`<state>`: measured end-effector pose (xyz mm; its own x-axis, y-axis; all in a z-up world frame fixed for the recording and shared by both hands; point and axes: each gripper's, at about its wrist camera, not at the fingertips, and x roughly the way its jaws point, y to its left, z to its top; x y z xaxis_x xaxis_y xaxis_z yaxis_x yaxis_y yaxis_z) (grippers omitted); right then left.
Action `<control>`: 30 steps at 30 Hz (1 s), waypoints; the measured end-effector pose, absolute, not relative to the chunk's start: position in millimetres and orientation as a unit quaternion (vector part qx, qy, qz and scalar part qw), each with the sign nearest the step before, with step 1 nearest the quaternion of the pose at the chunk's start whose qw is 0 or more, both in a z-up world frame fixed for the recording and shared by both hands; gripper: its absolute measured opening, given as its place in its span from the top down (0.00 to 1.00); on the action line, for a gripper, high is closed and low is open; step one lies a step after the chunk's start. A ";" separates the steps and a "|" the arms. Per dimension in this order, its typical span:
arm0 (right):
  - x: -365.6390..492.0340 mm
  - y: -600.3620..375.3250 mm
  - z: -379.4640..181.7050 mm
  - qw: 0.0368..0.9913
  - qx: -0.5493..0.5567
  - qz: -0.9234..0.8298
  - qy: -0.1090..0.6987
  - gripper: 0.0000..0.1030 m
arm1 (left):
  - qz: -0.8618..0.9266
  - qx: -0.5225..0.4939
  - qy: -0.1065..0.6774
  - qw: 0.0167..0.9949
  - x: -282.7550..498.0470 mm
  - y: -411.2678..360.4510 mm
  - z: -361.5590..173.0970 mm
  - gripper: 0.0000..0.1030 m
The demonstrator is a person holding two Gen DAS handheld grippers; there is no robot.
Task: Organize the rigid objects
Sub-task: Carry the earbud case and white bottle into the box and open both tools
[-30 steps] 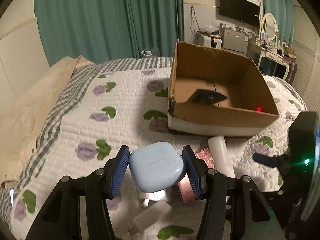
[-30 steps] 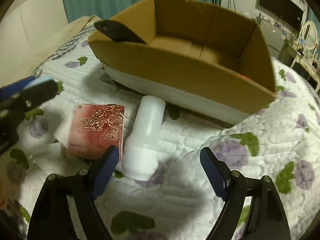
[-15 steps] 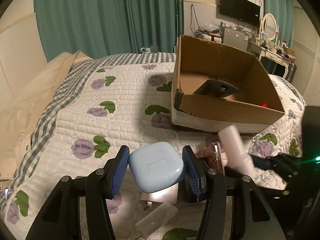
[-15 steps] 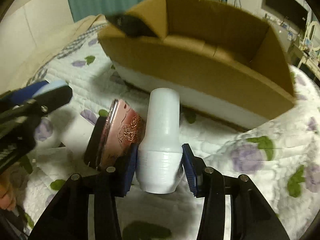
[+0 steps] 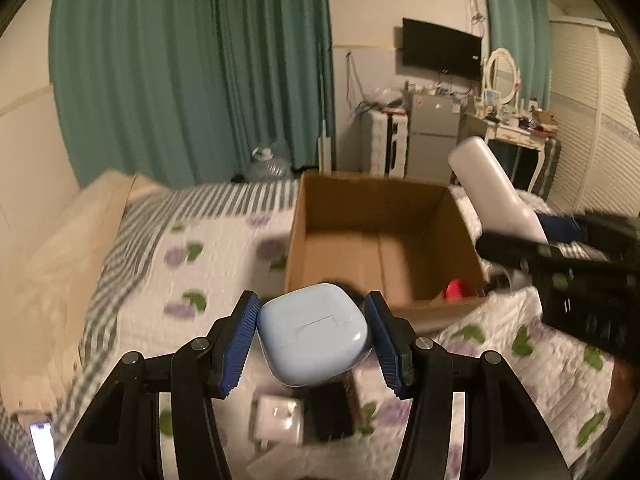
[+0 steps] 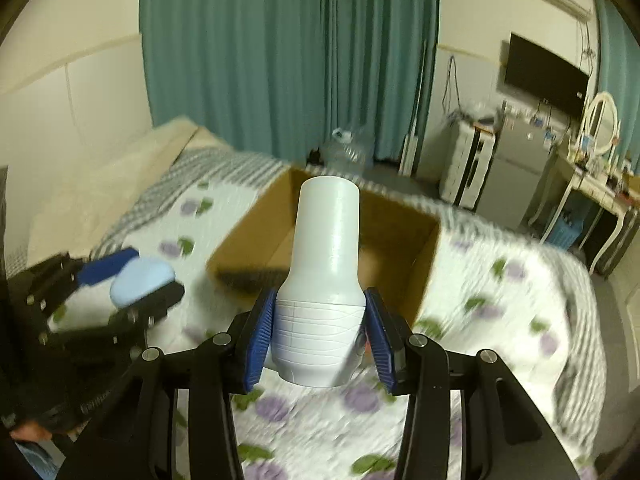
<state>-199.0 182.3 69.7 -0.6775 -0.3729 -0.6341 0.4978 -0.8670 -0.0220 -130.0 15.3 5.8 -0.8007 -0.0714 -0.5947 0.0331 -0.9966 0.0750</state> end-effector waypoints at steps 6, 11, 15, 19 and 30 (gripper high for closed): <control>-257.8 190.8 72.9 0.226 0.343 -0.906 0.096 0.57 | -0.951 0.306 -0.045 0.018 -172.1 32.6 13.6 0.46; -299.9 195.6 25.4 0.204 0.382 -0.896 0.093 0.57 | -0.946 0.318 -0.060 0.018 -213.6 42.9 -5.7 0.46; -312.9 195.1 -3.1 0.205 0.394 -0.891 0.094 0.57 | -0.941 0.332 -0.062 0.021 -237.1 46.1 -22.8 0.46; -316.8 198.3 -7.3 0.220 0.375 -0.897 0.081 0.49 | -0.937 0.342 -0.068 0.019 -246.8 48.6 -35.4 0.46; -321.8 250.5 21.6 0.169 0.338 -0.925 0.032 0.22 | -0.943 0.323 -0.082 0.001 -273.2 66.9 -36.1 0.40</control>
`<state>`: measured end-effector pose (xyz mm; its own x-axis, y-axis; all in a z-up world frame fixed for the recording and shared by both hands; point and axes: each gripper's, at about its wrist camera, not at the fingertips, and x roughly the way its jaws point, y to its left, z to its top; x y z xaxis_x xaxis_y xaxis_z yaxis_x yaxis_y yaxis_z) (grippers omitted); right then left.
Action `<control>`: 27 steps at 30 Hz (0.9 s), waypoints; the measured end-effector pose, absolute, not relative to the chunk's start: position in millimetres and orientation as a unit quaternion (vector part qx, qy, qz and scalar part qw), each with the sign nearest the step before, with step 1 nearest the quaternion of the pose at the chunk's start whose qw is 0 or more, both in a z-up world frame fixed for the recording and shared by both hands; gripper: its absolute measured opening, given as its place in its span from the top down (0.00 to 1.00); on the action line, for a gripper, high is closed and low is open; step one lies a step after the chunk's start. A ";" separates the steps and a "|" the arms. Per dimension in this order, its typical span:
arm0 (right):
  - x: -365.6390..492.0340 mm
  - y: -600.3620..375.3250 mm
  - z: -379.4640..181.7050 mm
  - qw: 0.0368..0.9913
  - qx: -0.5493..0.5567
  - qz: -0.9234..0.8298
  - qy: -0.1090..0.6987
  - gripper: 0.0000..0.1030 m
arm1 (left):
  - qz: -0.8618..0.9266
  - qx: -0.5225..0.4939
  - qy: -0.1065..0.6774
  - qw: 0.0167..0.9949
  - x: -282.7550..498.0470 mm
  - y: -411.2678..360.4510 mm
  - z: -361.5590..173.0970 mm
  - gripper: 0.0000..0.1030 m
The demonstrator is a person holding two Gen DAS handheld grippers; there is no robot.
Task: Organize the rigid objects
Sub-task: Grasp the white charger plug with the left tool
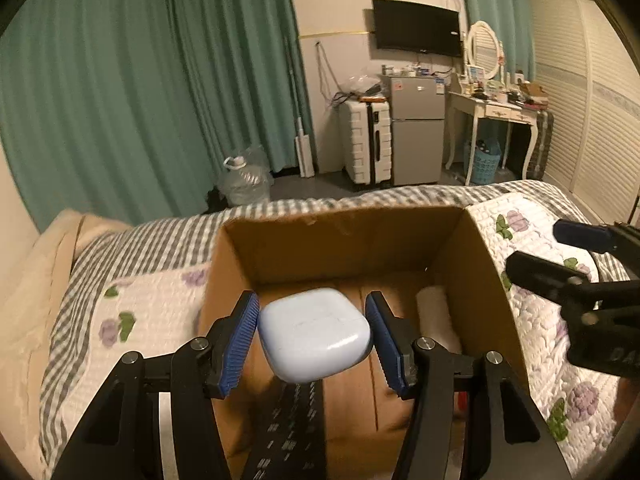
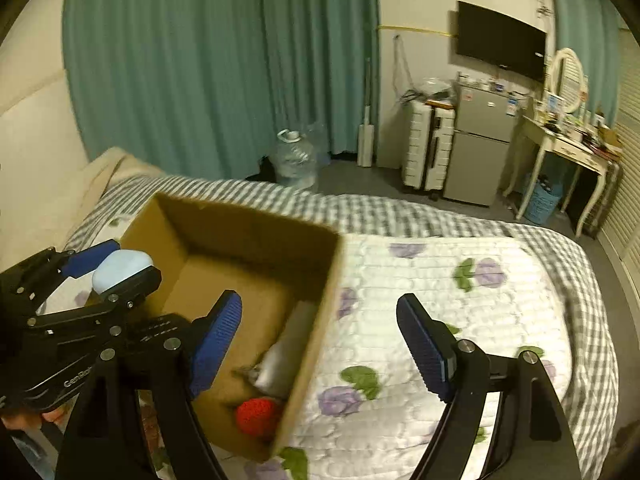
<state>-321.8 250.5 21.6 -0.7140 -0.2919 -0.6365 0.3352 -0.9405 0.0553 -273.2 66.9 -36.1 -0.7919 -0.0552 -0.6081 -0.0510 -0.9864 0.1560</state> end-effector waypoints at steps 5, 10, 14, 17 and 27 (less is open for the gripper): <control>-326.5 265.2 23.9 0.156 0.341 -0.927 0.012 0.19 | -0.938 0.331 -0.105 0.018 -283.2 76.3 -43.3 0.38; -315.2 267.3 31.8 0.152 0.336 -0.929 0.016 0.19 | -0.939 0.329 -0.099 0.022 -267.4 72.0 -31.2 0.38; -289.7 264.0 48.8 0.156 0.326 -0.932 0.025 0.18 | -0.944 0.316 -0.094 0.021 -237.7 61.4 -9.0 0.38; -263.7 257.5 62.4 0.162 0.319 -0.933 0.040 0.15 | -0.946 0.308 -0.091 0.028 -212.2 46.9 11.1 0.38; -165.1 222.5 81.9 0.187 0.305 -0.930 0.078 0.05 | -0.948 0.299 -0.088 0.056 -123.8 -2.4 45.9 0.32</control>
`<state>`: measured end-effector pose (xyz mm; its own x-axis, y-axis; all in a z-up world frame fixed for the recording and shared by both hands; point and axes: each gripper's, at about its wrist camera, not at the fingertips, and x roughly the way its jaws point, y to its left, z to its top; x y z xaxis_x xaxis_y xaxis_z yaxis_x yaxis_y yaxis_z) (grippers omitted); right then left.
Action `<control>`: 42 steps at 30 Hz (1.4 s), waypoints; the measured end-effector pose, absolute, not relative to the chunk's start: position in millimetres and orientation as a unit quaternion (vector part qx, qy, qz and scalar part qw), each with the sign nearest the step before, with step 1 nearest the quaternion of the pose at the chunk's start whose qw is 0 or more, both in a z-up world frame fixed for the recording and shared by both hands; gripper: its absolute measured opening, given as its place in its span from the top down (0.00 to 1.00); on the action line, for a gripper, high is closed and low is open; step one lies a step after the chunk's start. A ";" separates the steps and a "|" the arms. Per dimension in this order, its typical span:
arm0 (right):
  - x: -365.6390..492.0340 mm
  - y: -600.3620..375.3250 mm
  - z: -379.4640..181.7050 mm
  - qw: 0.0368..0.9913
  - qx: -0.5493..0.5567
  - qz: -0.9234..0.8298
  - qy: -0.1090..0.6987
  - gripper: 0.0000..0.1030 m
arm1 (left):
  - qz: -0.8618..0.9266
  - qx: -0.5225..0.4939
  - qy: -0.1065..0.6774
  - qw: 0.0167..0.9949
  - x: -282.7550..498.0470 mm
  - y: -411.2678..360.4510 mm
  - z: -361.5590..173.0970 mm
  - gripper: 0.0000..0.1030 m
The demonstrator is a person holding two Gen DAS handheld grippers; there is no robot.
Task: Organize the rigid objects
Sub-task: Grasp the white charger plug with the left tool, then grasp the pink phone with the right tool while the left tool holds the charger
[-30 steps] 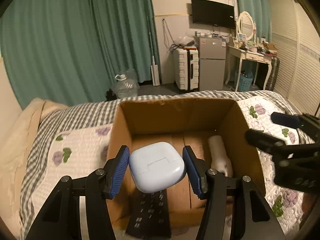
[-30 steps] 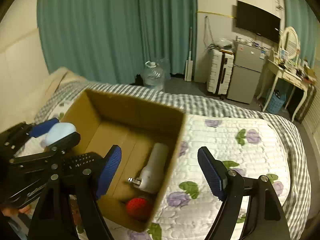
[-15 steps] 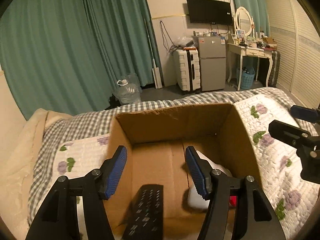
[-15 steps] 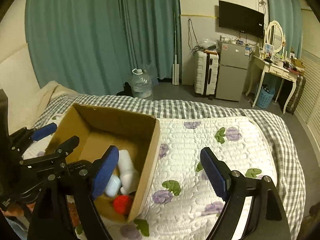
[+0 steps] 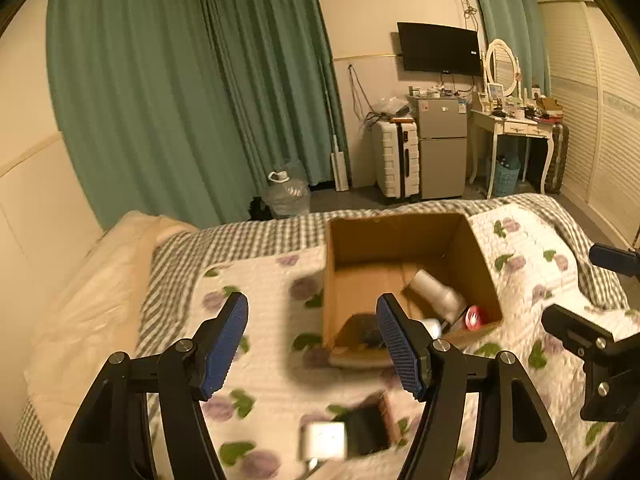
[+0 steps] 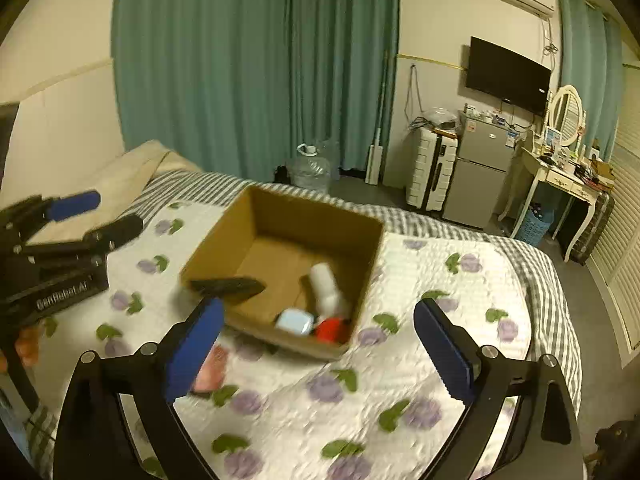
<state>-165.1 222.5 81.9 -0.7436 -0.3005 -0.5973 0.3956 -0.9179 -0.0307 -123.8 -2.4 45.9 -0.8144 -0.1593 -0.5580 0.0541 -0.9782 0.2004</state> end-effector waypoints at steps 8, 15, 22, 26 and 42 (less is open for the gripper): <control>-133.1 192.2 40.2 0.196 0.338 -0.916 0.090 0.03 | -0.936 0.339 -0.060 0.068 -96.8 -29.0 -3.9 0.32; -139.7 170.6 -11.8 0.199 0.381 -0.897 0.106 0.03 | -0.909 0.409 -0.079 0.034 -90.3 -18.1 -85.2 0.32; -149.6 173.4 -36.3 0.203 0.404 -0.887 0.095 0.03 | -0.871 0.478 -0.106 0.032 -90.9 -14.4 -136.3 0.32; -151.6 177.6 -41.3 0.204 0.410 -0.884 0.089 0.03 | -0.863 0.491 -0.111 0.034 -88.6 -13.6 -147.5 0.56; -159.8 139.5 -57.1 0.241 0.419 -0.871 0.088 0.07 | -0.910 0.406 -0.044 0.069 -98.5 -36.7 -76.8 0.79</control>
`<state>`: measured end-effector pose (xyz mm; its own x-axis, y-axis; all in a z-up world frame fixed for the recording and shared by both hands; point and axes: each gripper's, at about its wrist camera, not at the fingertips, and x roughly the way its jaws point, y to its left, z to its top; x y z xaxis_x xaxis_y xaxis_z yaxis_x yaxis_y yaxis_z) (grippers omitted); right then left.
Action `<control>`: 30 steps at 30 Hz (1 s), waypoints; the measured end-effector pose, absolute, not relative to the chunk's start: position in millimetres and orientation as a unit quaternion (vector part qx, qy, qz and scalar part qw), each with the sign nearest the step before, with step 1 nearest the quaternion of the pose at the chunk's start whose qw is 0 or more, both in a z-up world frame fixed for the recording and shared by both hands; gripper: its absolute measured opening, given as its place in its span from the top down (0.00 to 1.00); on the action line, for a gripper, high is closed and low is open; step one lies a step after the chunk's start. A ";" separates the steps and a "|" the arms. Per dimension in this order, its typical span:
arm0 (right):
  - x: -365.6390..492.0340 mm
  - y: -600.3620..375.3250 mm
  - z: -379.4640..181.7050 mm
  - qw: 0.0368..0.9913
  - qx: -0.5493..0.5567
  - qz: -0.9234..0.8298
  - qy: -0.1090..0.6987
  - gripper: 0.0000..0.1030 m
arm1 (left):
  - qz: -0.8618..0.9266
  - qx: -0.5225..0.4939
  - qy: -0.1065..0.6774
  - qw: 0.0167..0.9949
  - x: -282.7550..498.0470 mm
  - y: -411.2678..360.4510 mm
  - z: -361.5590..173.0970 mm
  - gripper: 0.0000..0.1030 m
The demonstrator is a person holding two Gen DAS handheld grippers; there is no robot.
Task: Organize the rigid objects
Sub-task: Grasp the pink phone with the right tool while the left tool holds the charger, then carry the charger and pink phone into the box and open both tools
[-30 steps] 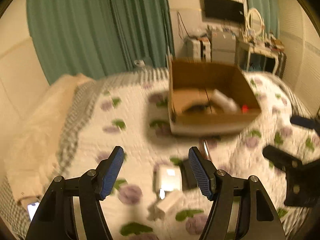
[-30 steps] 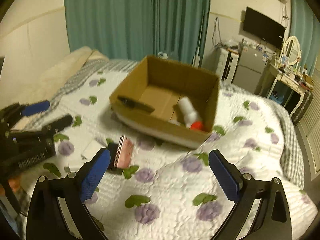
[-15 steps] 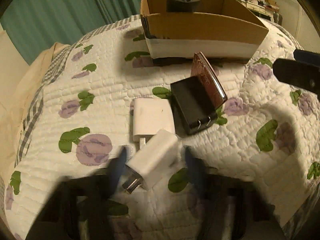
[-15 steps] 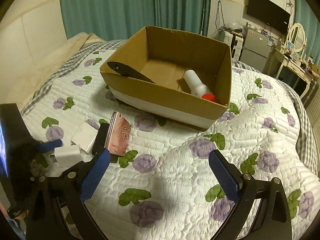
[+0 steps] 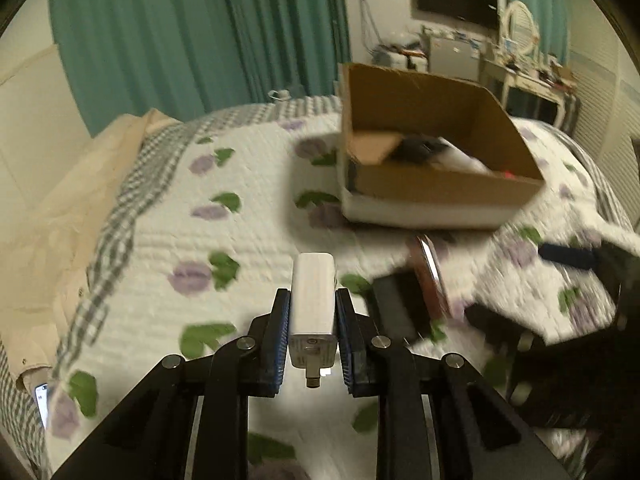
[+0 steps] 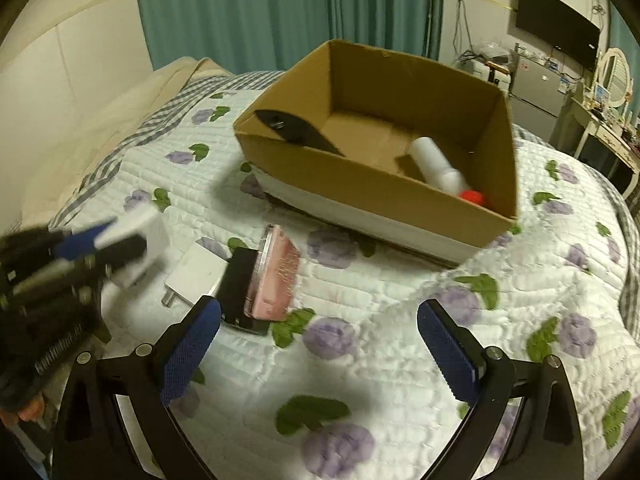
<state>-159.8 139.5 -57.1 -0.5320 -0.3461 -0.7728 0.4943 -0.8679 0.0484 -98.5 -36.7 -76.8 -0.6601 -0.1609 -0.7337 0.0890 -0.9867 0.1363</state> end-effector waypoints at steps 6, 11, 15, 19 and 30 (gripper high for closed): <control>-176.8 116.5 -80.5 0.249 0.449 -0.853 0.095 0.57 | -0.911 0.404 -0.030 0.075 -115.8 -49.6 -83.4 0.78; -190.4 114.4 -96.9 0.225 0.464 -0.851 0.098 0.77 | -0.907 0.415 -0.021 0.070 -119.4 -56.1 -96.2 0.78; -198.2 113.5 -104.3 0.265 0.474 -0.838 0.053 0.79 | -0.904 0.422 -0.018 0.067 -121.8 -56.9 -102.0 0.78; -197.7 111.2 -100.3 0.279 0.467 -0.838 0.043 0.89 | -0.905 0.420 -0.021 0.066 -120.6 -55.1 -100.3 0.78; -162.9 151.4 -5.5 0.272 0.358 -0.891 0.056 0.91 | -0.925 0.375 -0.033 0.050 -113.0 -25.3 -50.4 0.78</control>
<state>-162.9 151.4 -5.5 -0.5955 -0.4456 -0.6685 0.5253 -0.8455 0.0957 -113.0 -25.3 -50.4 -0.7132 -0.1175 -0.6911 0.0678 -0.9928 0.0989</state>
